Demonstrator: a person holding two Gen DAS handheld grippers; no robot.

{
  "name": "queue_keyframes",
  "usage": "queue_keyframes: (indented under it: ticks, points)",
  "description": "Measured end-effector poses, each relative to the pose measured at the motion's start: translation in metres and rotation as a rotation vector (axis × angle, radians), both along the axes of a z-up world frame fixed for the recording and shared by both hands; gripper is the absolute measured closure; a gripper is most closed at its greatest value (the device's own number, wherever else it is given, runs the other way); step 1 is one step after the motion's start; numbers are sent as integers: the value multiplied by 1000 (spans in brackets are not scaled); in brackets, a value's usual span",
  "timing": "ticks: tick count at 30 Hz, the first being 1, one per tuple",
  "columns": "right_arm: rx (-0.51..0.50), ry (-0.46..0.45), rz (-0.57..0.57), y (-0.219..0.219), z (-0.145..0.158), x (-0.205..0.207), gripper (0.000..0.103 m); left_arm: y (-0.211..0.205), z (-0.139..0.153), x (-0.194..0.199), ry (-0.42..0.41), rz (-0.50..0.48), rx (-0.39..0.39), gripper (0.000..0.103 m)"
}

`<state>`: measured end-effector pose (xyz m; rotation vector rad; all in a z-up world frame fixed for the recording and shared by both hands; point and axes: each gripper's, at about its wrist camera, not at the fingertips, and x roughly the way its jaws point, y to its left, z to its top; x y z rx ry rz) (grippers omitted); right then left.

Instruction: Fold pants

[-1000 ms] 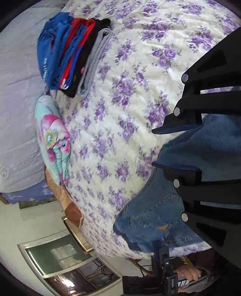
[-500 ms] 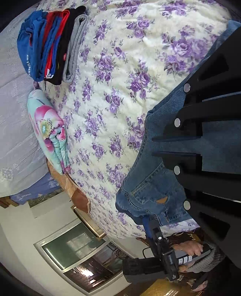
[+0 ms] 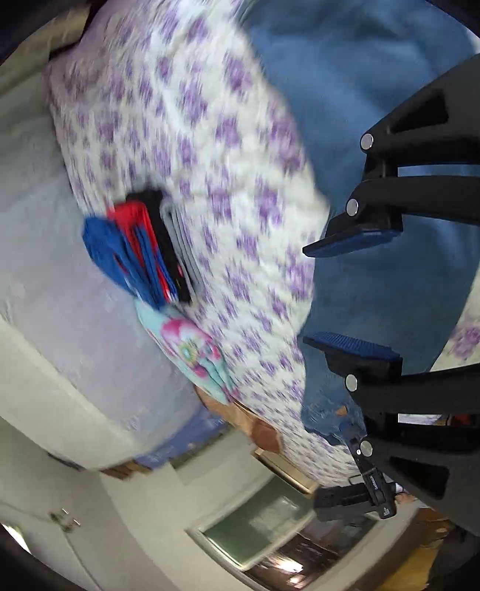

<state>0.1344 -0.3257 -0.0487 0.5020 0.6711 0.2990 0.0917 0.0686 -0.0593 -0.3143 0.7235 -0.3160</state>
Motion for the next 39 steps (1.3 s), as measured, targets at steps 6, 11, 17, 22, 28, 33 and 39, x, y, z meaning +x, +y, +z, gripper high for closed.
queue_keyframes:
  ticks: [6,11,17,22,28,33,39]
  points:
    - [126,128,-247,-90,-36,-44,58,-16,-22,16,30,28,19,21]
    - [280,183,-270,-108,-71,-18,60,-34,-31,11,5,9,184,18]
    - [353,162,-316,-117,-83,-14,77,-43,-37,9,-24,-5,239,7]
    - [278,15,-296,-110,-37,-26,96,-47,-39,9,-41,-12,273,5]
    - [122,-34,-313,-107,3,-73,96,-45,-39,8,-48,-18,257,5]
    - [240,159,-392,-131,-83,-80,97,-46,-38,8,-41,-21,256,5]
    - [140,77,-440,-135,-45,-105,90,-37,-31,6,-7,-21,195,5]
